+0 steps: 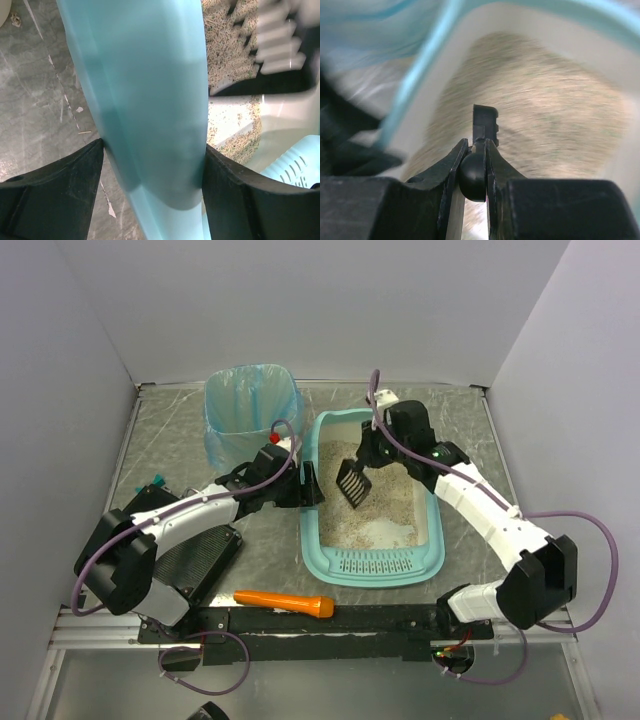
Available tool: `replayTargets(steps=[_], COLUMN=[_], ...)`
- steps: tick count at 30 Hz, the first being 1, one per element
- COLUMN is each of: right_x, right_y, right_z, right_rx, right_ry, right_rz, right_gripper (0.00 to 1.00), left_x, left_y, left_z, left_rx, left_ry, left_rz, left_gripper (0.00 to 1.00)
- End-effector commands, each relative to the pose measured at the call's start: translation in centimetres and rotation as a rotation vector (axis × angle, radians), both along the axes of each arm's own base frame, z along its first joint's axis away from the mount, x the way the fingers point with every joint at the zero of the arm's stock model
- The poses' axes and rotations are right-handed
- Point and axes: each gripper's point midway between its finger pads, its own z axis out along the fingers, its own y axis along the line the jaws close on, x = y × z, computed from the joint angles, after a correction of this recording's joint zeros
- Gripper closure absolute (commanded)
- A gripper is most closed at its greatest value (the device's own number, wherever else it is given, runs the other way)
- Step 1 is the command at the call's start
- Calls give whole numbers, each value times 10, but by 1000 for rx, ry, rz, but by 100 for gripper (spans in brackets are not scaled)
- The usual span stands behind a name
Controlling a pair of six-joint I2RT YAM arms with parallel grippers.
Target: Clean the litter box
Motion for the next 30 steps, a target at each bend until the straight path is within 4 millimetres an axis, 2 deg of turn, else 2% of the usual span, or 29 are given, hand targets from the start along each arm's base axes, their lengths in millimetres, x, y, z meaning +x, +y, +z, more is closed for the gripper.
replayTargets(steps=[1,2,7,8,11,12,13,15,17,20,22,23,24,26,27,28,29,30], right_x=[-77,-86,-122,-126,-145,-157,-162,-170,-173,-154,-141,-122,-109,-84,-67,-58,-47,-22], right_y=[41,45,39,41,58,64,65,65,64,54,44,31,22,6,7,5,4,-1], right_z=[-6,-10,-37,-35,-16,-6,-7,-19,-44,-77,-92,-103,-106,-101,-93,-89,-76,-61], right_rx=[121,138,89,101,236,309,322,315,228,71,-23,-128,-181,-267,-270,-282,-279,-302], right_ry=[143,173,265,251,269,283,300,340,410,451,452,427,399,326,249,202,133,21], right_rz=[425,482,641,677,821,898,918,947,932,810,737,627,562,436,395,363,321,237], right_gripper=[100,100,100,100,100,100,100,100,100,100,100,100,100,100,100,100,100,100], left_x=[1,1,3,2,3,4,4,3,3,2,3,2,2,1,2,1,1,1], left_y=[-20,-20,-22,-23,-25,-25,-25,-27,-28,-30,-28,-28,-27,-26,-26,-26,-25,-25], left_z=[41,41,43,41,41,40,39,38,39,40,41,41,41,42,44,43,44,43], left_rx=[-102,-102,-95,-95,-96,-92,-88,-95,-110,-118,-109,-108,-106,-108,-111,-112,-113,-111], left_ry=[-143,-146,-158,-155,-156,-151,-148,-146,-150,-148,-148,-149,-150,-153,-156,-156,-158,-157], left_rz=[-114,-120,-136,-143,-152,-152,-148,-152,-154,-162,-156,-157,-155,-157,-154,-156,-153,-149], left_gripper=[25,25,25,25,25,25,26,25,25,25,25,25,25,25,25,25,25,25])
